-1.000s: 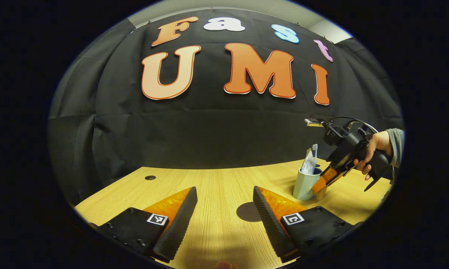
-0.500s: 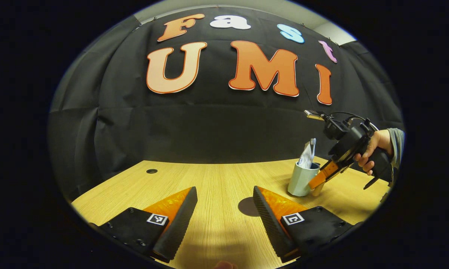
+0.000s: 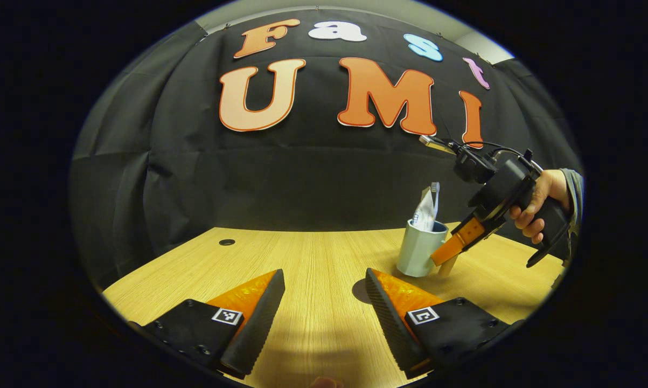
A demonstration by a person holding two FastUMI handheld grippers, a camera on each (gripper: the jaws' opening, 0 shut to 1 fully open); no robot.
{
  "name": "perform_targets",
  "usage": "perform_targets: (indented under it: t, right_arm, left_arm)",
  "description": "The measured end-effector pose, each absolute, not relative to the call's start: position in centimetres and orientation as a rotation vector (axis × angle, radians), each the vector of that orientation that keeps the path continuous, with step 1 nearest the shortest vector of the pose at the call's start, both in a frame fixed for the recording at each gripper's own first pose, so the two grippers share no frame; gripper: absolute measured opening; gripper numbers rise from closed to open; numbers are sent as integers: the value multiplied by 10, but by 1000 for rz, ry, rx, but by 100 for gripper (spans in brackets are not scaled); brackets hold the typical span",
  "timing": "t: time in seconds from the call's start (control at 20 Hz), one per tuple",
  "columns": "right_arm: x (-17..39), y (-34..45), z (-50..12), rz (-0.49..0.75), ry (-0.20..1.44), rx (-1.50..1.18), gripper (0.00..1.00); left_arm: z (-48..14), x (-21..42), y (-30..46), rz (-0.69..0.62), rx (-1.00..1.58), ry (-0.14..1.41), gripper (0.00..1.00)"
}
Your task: Put the toothbrush and toothpaste on the desktop into the cup, then pick up the cup and place it on the coaster on the desktop.
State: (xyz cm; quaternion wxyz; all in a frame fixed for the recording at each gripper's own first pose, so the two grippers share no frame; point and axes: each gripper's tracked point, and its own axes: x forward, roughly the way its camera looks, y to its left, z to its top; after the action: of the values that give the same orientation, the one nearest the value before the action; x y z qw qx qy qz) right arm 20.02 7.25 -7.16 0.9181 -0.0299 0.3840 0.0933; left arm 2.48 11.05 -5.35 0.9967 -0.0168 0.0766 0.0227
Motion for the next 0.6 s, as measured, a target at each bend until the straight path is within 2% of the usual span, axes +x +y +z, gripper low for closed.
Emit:
perform_targets:
  t: [0.6]
  right_arm:
    - [206,76,-69,290,792,-116,18]
  left_arm:
    - [-71,20,129,82,-52,186,95]
